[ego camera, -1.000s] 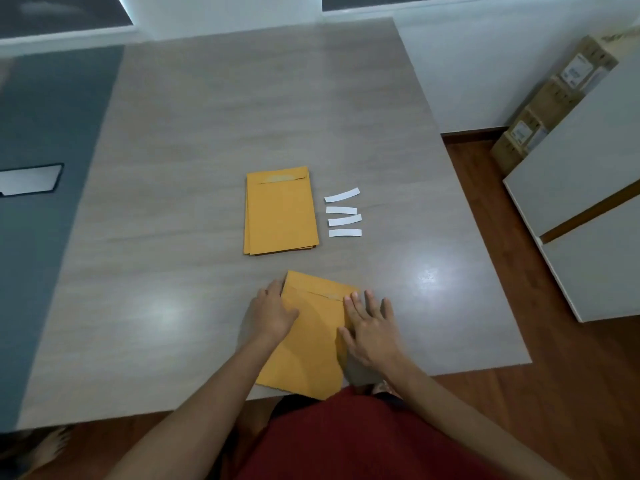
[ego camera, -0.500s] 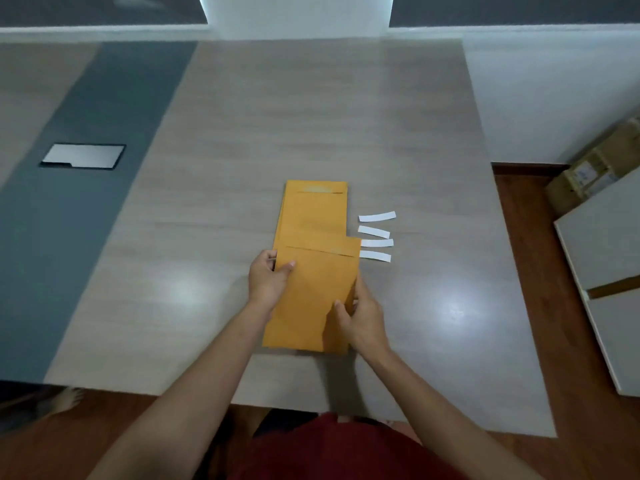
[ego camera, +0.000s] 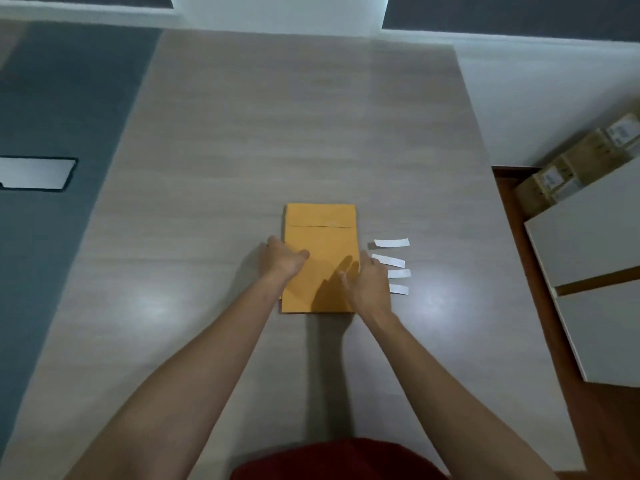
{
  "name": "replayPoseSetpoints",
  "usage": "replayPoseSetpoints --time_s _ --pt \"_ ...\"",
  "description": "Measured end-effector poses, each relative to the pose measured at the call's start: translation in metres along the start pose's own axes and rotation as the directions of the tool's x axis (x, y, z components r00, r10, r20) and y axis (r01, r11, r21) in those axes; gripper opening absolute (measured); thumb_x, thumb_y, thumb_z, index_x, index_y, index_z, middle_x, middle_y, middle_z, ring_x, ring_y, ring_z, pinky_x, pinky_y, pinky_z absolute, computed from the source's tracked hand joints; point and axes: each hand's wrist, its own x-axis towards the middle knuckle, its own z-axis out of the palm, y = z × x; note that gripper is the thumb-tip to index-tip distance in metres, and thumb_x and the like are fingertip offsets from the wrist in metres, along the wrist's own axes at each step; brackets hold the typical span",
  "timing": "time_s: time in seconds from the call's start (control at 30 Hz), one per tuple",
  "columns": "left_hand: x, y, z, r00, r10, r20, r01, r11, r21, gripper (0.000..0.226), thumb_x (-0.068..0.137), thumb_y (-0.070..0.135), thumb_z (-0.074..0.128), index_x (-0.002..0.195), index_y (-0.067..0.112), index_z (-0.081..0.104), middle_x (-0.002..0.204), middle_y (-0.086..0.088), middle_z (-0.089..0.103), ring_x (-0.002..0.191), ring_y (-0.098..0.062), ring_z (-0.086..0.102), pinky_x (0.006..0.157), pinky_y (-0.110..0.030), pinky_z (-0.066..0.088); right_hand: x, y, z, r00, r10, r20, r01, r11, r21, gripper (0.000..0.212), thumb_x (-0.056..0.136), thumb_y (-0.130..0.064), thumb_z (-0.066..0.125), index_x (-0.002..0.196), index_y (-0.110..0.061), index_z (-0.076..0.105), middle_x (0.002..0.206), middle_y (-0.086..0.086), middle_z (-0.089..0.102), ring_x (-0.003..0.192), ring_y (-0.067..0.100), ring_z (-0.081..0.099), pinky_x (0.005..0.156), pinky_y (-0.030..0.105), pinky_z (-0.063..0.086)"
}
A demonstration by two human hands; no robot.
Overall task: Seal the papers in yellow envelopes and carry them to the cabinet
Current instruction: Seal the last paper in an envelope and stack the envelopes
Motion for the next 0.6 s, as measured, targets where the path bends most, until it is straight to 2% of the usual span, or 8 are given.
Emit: replayPoseSetpoints --time_s 0.1,0.2,0.3,0.33,0.43,0.53,0.6 --pt "0.0 -0.009 0.013 1.0 0.013 0.022 -0.014 0.999 0.034 0.077 0.082 0.045 0.074 0.138 0.005 0.042 0.142 -0.014 0.043 0.127 -0.032 0.048 0.094 -0.039 0.045 -0.009 0.0 0.013 0.995 -0.043 0.091 0.052 0.993 -0.103 0.047 0.091 -0.029 0.06 0.127 -0.001 0.048 0.12 0.019 0.058 0.115 0.037 0.051 0.096 0.039 0.041" --pt "0.004 -0.013 0.014 0.999 -0.017 0.034 0.018 1.0 -0.024 0.072 0.079 0.042 0.079 0.131 0.003 0.047 0.133 -0.016 0.053 0.12 -0.033 0.053 0.091 -0.04 0.049 -0.017 -0.004 0.024 0.991 -0.045 0.126 0.061 0.99 -0.13 0.054 0.092 -0.03 0.058 0.134 0.0 0.044 0.123 0.019 0.058 0.115 0.036 0.05 0.097 0.039 0.04" --pt "0.008 -0.021 0.008 0.995 -0.039 0.097 0.052 0.99 -0.13 0.046 0.081 0.035 0.08 0.106 0.004 0.058 0.116 -0.017 0.065 0.093 -0.029 0.06 0.071 -0.038 0.049 -0.021 -0.009 0.033 0.99 -0.042 0.137 0.059 0.991 -0.122 0.052 0.092 -0.032 0.057 0.133 -0.001 0.044 0.126 0.019 0.056 0.116 0.035 0.046 0.098 0.039 0.04" --pt "0.007 -0.025 0.007 0.992 -0.046 0.121 0.07 0.977 -0.201 0.038 0.082 0.03 0.079 0.103 0.006 0.058 0.115 -0.015 0.066 0.09 -0.026 0.058 0.071 -0.036 0.048 -0.023 -0.009 0.035 0.99 -0.046 0.135 0.062 0.991 -0.119 0.05 0.092 -0.032 0.058 0.131 -0.002 0.045 0.126 0.018 0.056 0.116 0.035 0.045 0.098 0.039 0.04" --pt "0.002 -0.039 0.006 0.978 -0.063 0.197 0.136 0.913 -0.383 0.038 0.087 0.019 0.075 0.115 0.008 0.053 0.123 -0.013 0.062 0.1 -0.026 0.057 0.08 -0.037 0.048 -0.024 -0.007 0.039 0.989 -0.047 0.14 0.06 0.994 -0.086 0.055 0.092 -0.033 0.058 0.137 -0.004 0.044 0.129 0.016 0.056 0.119 0.034 0.044 0.098 0.039 0.039" --pt "-0.012 -0.057 0.001 0.976 -0.044 0.215 0.147 0.857 -0.494 0.037 0.087 0.014 0.074 0.114 0.016 0.049 0.124 -0.009 0.062 0.102 -0.022 0.058 0.086 -0.039 0.05 -0.024 -0.003 0.035 0.996 -0.021 0.083 0.019 1.0 0.024 0.066 0.089 -0.038 0.063 0.144 -0.011 0.038 0.133 0.012 0.053 0.126 0.031 0.041 0.1 0.037 0.039" --pt "-0.023 -0.069 -0.007 0.979 -0.003 0.205 0.113 0.842 -0.528 0.042 0.087 0.011 0.075 0.121 0.017 0.051 0.124 -0.007 0.063 0.109 -0.024 0.06 0.093 -0.044 0.052 -0.022 -0.001 0.031 0.999 -0.001 0.033 -0.005 0.983 0.186 0.065 0.082 -0.041 0.071 0.136 -0.02 0.042 0.121 -0.001 0.057 0.118 0.02 0.049 0.087 0.026 0.045"
